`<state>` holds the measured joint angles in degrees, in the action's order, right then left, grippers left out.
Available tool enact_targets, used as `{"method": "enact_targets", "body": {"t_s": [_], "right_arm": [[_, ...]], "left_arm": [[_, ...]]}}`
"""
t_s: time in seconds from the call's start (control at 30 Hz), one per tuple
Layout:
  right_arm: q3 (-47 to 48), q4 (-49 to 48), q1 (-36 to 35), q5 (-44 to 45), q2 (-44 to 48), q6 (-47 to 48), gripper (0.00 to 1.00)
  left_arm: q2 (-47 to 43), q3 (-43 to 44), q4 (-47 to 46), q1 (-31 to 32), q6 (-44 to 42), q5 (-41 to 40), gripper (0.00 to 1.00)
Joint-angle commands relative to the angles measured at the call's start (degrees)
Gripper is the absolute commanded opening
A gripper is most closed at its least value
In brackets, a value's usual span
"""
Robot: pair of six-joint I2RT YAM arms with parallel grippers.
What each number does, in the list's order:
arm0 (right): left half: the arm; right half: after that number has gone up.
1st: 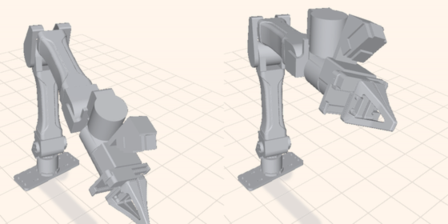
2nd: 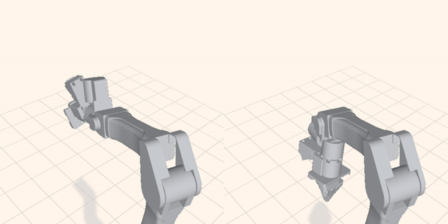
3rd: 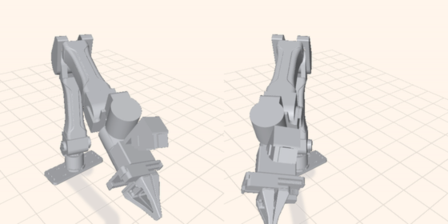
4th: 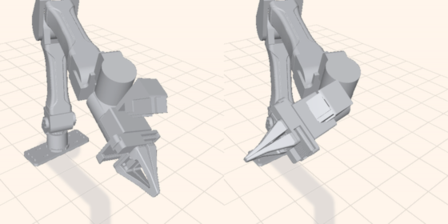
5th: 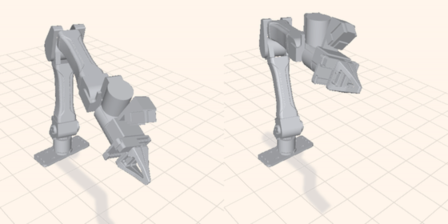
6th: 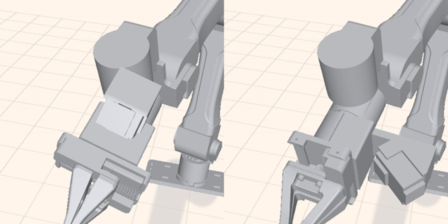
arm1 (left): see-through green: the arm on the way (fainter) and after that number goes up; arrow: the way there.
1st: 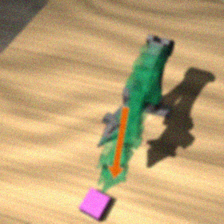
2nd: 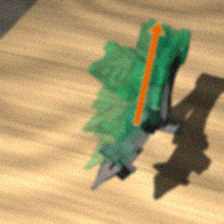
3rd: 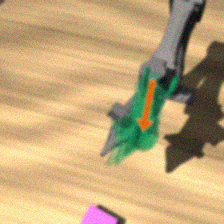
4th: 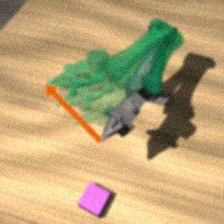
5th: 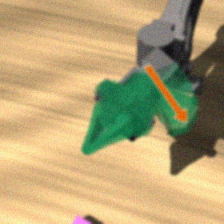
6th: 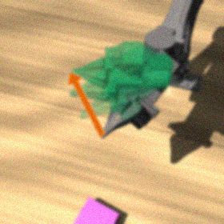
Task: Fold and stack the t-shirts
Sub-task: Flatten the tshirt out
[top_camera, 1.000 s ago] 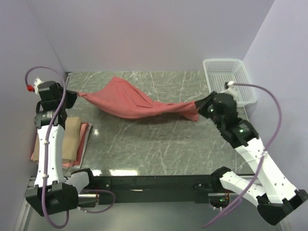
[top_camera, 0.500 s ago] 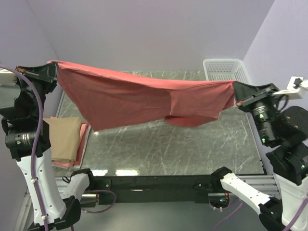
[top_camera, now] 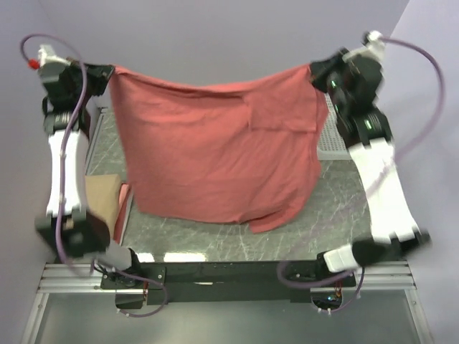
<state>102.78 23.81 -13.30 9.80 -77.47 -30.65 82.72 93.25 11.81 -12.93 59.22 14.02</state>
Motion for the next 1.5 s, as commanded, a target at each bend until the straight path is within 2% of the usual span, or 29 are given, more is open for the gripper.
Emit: {"method": "enact_targets", "body": {"t_s": [0.0, 0.1, 0.13, 0.17, 0.23, 0.3, 0.4, 0.47, 0.53, 0.67, 0.73, 0.77, 0.8, 0.93, 1.03, 1.3, 1.47], "right_arm": [[13.0, -8.0, 3.8, -8.6, -10.1, -2.0, 0.00], [24.3, -7.2, 5.3, -12.3, -20.5, -2.7, 0.00], [30.9, -7.3, 5.5, -12.5, -22.4, -2.5, 0.00], [33.1, -7.5, 5.9, -12.6, -24.5, -2.5, 0.00], [33.7, -11.9, 7.8, -13.7, -24.6, -3.5, 0.00], [29.4, -17.7, 9.6, -14.9, -22.3, -5.8, 0.00], [24.2, -21.3, 10.6, -15.3, -19.2, -6.8, 0.00], [21.2, -21.0, 10.8, -15.4, -17.4, -6.8, 0.00], [14.2, -21.3, 10.9, -15.7, -15.8, -7.4, 0.00], [0.1, -20.9, 10.9, -16.8, -10.6, -9.3, 0.00], [-10.4, -21.0, 10.9, -16.7, -6.8, -9.9, 0.00], [-13.8, -21.1, 11.3, -16.1, -5.6, -10.1, 0.00], [-19.9, -20.7, 11.5, -16.2, -4.5, -10.5, 0.00], [-32.5, -18.0, 12.4, -16.9, -0.6, -10.8, 0.00], [-41.6, -17.1, 12.9, -18.2, 1.4, -11.2, 0.00], [-52.4, -8.7, 14.4, -16.3, 3.1, -9.4, 0.00], [-56.5, -6.2, 15.9, -13.1, 5.5, -7.5, 0.00]], "left_arm": [[11.2, 12.9, -9.5, 0.7, 2.5, 4.2, 0.00], [24.0, 29.6, -7.4, 1.2, 3.9, 6.4, 0.00], [26.9, 33.9, -7.2, 1.2, 5.1, 7.3, 0.00], [32.0, 42.7, -5.9, 1.2, 5.3, 7.9, 0.00], [35.7, 50.3, -5.2, 0.8, 6.3, 8.0, 0.00], [35.9, 50.3, -10.6, -0.8, 8.2, 9.6, 0.00], [31.1, 42.0, -15.8, -2.6, 8.6, 9.6, 0.00], [28.5, 37.1, -15.8, -3.2, 6.7, 10.0, 0.00], [27.2, 32.8, -16.0, -3.3, 6.3, 10.9, 0.00], [21.5, 15.1, -16.3, -3.4, 5.9, 12.2, 0.00], [18.4, 7.5, -16.5, -3.3, 4.9, 10.5, 0.01], [15.7, 0.1, -16.6, -3.4, 4.8, 10.2, 0.00], [14.3, -3.8, -17.5, -3.4, 4.5, 10.0, 0.00], [8.4, -23.6, -18.1, -3.4, 4.8, 8.4, 0.00], [4.4, -33.5, -17.4, -3.4, 4.3, 6.4, 0.00], [-6.3, -48.4, -7.0, -3.4, 2.2, -1.7, 0.00], [-11.1, -54.3, -5.2, -3.5, -0.4, -2.3, 0.00]]}}
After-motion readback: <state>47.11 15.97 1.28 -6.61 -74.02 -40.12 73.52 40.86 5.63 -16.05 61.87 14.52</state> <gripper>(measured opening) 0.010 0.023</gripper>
